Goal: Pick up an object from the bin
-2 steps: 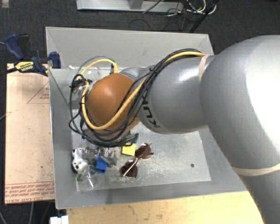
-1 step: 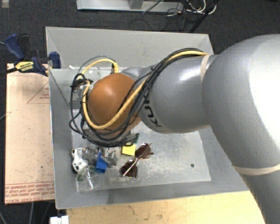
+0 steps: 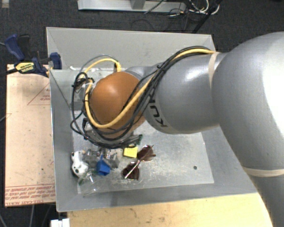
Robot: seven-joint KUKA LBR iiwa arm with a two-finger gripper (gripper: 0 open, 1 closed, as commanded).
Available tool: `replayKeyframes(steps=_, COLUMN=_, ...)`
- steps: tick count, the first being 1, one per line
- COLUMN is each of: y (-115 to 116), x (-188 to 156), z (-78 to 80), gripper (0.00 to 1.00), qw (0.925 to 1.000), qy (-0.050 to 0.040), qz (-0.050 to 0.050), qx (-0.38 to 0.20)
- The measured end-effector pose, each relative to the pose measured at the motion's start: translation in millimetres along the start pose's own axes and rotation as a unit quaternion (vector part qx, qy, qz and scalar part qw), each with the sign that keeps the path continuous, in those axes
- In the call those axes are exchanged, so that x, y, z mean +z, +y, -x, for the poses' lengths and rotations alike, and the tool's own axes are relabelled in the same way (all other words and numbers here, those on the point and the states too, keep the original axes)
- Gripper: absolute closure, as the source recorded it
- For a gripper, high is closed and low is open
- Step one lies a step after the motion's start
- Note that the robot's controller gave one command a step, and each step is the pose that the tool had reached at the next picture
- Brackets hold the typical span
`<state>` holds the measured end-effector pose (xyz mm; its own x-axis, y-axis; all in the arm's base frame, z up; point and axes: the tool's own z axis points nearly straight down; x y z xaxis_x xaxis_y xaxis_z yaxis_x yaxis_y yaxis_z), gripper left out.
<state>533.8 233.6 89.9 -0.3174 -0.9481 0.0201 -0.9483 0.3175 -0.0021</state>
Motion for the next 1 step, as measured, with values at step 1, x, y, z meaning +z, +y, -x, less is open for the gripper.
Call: replayKeyframes(steps=1, y=1.8, x=-21.1, z=3.5, gripper=1.00, qw=1.0000, qy=-0.0078, qz=0.001, qx=0.000)
